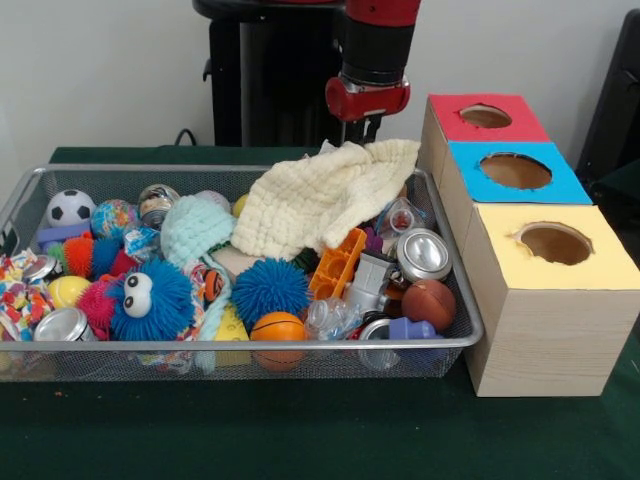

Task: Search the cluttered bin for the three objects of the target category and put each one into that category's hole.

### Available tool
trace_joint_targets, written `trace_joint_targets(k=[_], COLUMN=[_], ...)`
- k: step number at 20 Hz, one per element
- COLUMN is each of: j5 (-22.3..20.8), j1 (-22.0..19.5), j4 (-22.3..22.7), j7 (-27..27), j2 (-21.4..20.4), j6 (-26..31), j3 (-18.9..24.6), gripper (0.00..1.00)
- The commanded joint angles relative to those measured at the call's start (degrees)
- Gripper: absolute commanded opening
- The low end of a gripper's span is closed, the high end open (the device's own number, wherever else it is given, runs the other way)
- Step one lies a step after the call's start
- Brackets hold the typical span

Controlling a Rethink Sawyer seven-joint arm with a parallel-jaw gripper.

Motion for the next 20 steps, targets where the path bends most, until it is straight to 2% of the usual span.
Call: trace_joint_targets(k=[1,6,9,16,20], j5=[1.6,-0.6,-1.2,-0.1,1.1], j1=[-3.9,-4.4,-5.2,-6.4,-6.0], j4=[-9.6,-10.7,-11.1,-12.0,-13.3], j7=[5.9,6.1,6.0,5.2,5.7], j2=[0.2,0.9,1.2,0.7,0.8], j6=[0.1,-5.0,-5.8,-1.4,-0.2], j3=[8.2,8.3,9.5,11.6,11.4], gripper=[0.00,0.00,0.00,0.00,0.00])
